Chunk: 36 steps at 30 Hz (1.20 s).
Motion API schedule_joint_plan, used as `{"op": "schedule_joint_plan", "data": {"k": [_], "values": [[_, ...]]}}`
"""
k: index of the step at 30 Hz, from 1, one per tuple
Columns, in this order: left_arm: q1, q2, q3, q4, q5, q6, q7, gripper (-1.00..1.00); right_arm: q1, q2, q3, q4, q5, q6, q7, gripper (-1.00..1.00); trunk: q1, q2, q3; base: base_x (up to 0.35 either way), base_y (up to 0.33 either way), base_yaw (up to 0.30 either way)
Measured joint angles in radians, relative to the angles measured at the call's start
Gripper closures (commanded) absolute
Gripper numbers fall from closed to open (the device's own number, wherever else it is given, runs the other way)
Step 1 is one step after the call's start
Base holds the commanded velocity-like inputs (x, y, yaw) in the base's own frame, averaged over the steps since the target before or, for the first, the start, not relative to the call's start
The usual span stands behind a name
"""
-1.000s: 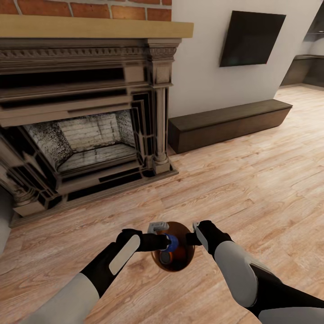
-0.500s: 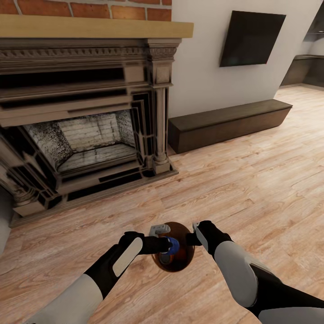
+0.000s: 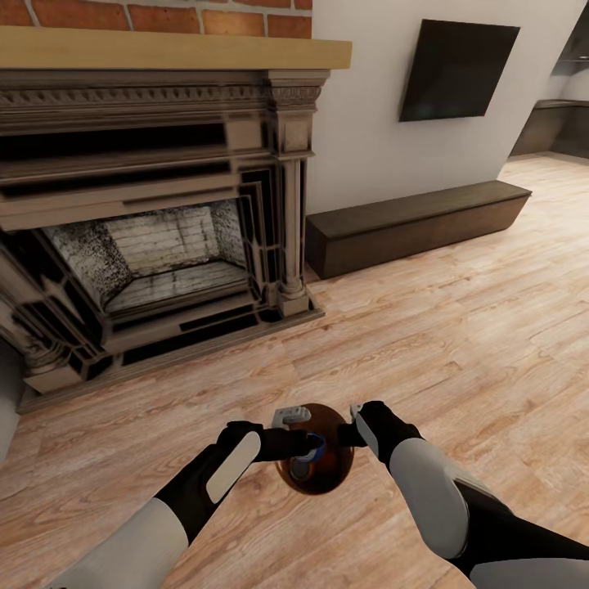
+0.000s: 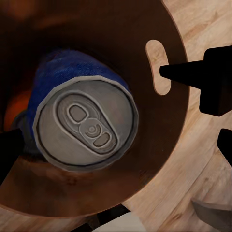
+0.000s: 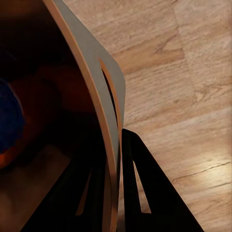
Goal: Put the three can of soda from the living room inside the tash can in the kitchen.
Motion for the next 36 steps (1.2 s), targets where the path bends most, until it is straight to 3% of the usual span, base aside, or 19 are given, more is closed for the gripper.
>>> {"op": "schedule_joint_plan", "data": {"k": [25,28,31,34,36], "values": [[0.000,0.011,0.004,-0.006,0.004,0.001,-0.022,-1.00,0.000,0.000,-0.001,-0.008,0.003,0.001,0.000,1.00,0.000,0.000,0.000,0.000,0.000,0.000],[0.000,0.012,0.005,-0.011,0.004,0.003,-0.025,-1.00,-0.001,-0.019,-0.012,-0.007,-0.014,0.001,0.002,1.00,0.000,0.000,0.000,0.000,0.000,0.000],[0.000,0.012,0.007,-0.013,0.004,0.004,-0.032,-1.00,-0.002,-0.047,-0.002,-0.009,0.021,0.008,0.025,1.00,0.000,0.000,0.000,0.000,0.000,0.000],[0.000,0.012,0.008,-0.012,0.005,0.005,-0.038,-1.00,-0.002,-0.098,-0.011,-0.013,0.000,0.066,0.133,1.00,0.000,0.000,0.000,0.000,0.000,0.000],[0.000,0.012,0.008,-0.011,0.005,0.005,-0.039,-1.00,-0.004,-0.123,-0.018,-0.016,-0.019,0.084,0.163,1.00,0.000,0.000,0.000,0.000,0.000,0.000]]}}
